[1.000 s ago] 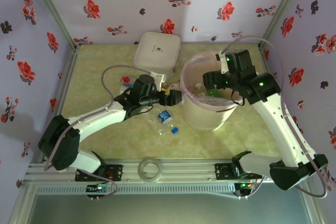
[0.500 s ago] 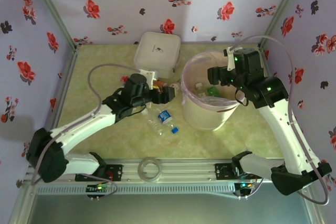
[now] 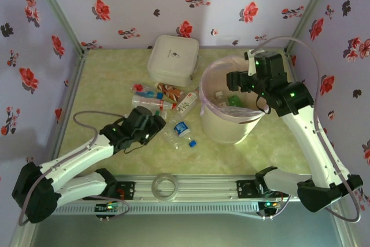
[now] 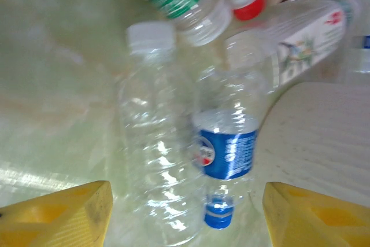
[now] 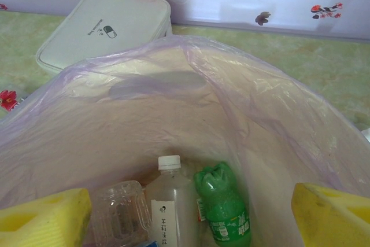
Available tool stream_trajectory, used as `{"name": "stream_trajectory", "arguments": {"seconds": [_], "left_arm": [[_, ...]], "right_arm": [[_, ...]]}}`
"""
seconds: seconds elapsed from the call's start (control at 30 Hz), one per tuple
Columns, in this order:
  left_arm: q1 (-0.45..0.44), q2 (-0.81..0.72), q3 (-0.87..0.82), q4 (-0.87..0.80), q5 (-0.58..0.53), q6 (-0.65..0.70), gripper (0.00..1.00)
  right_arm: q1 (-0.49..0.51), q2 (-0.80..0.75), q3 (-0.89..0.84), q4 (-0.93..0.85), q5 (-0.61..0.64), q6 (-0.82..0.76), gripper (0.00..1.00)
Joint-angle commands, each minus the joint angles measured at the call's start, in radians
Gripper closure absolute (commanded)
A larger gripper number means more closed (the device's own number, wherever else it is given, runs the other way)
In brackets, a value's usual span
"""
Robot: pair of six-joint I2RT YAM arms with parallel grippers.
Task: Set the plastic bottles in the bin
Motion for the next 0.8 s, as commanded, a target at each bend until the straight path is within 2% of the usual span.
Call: {"name": "stream_trajectory", "arguments": {"seconds": [0.0,0.13,0.33,0.47,0.63,0.77], "left_arm": [[-0.026,-0.035,-0.057,0.002,-0.047,-0.192,0.29],[-0.061,-0.003,-0.133,0.152,-0.028,-0.274,0.25],[-0.116,0.139,-0.1,0.263,-0.028,-0.263,0.21],[-0.136,0.224,-0.035,0.264,-0.029,-0.198,0.17],[-0.159,0.322,-0.051,0.375,0.0,-0.268,0.16],[-0.188,0.362,-0.018,0.346,0.001,-0.287,0.16]], "right_arm": [[-0.007,-0.001,0.005,0.026,0.005,0.016,0.1],[-0.008,0.001,0.009,0.019,0.021,0.011,0.1],[-0.008,0.005,0.0,0.027,0.012,0.015,0.1],[-0.008,-0.002,0.002,0.016,0.017,0.011,0.1],[-0.008,-0.008,-0.001,0.008,0.027,0.003,0.1],[-0.008,-0.009,-0.004,0.008,0.036,-0.001,0.1]]}}
